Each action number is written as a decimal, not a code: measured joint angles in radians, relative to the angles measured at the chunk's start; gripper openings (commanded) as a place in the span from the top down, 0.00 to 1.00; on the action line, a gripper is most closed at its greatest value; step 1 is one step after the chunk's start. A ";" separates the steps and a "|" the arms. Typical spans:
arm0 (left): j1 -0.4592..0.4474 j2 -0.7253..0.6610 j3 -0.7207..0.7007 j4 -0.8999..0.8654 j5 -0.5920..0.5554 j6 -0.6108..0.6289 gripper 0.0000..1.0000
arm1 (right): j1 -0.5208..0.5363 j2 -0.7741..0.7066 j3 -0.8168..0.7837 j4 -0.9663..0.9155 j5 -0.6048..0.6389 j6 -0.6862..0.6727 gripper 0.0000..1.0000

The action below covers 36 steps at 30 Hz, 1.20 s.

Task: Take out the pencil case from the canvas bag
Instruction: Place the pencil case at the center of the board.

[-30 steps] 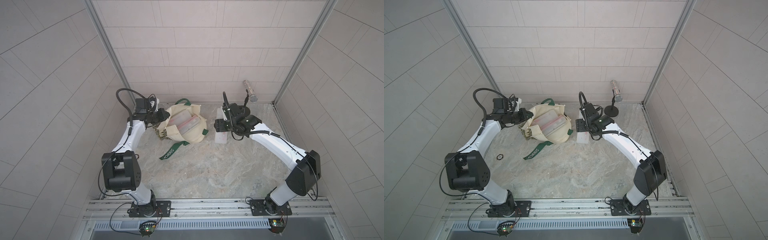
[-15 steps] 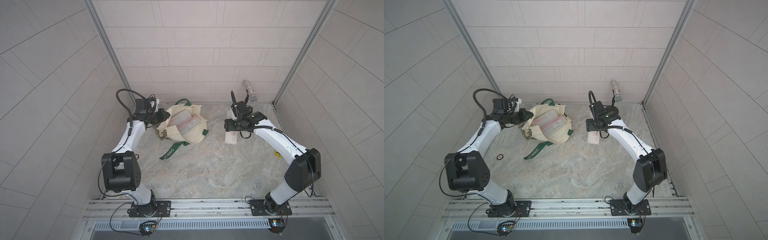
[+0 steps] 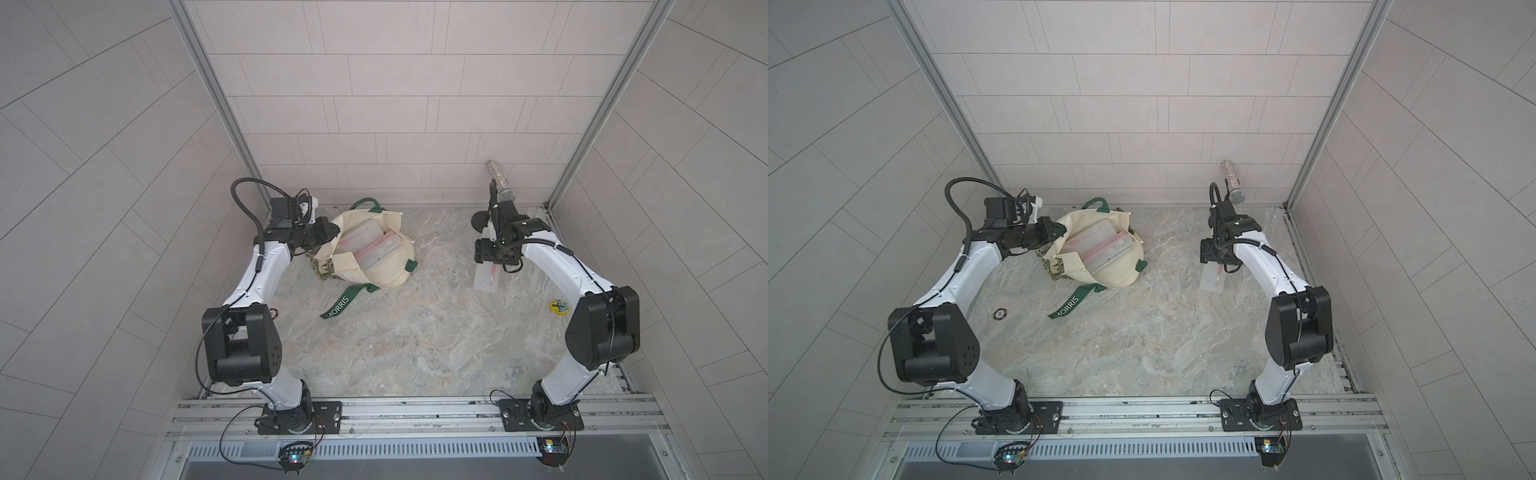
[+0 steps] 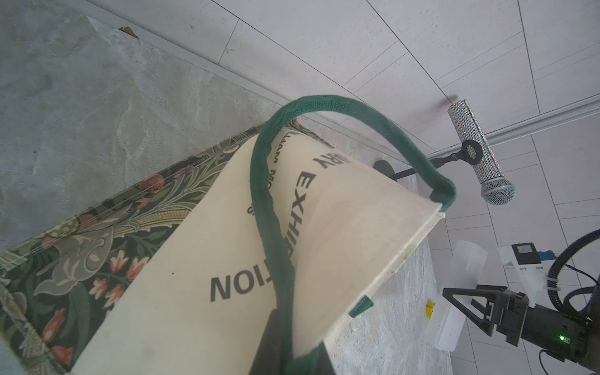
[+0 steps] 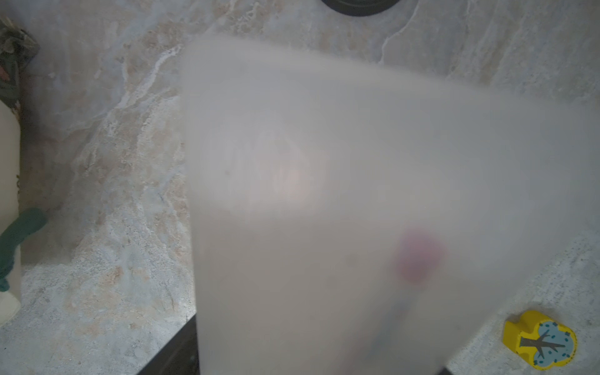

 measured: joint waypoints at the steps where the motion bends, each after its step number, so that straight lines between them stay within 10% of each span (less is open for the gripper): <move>1: 0.001 0.000 0.000 0.000 0.000 0.000 1.00 | -0.012 0.000 -0.003 -0.001 -0.004 0.000 0.22; 36: 0.017 -0.018 -0.029 0.026 0.019 -0.028 1.00 | -0.280 0.335 0.089 0.051 -0.157 0.011 0.23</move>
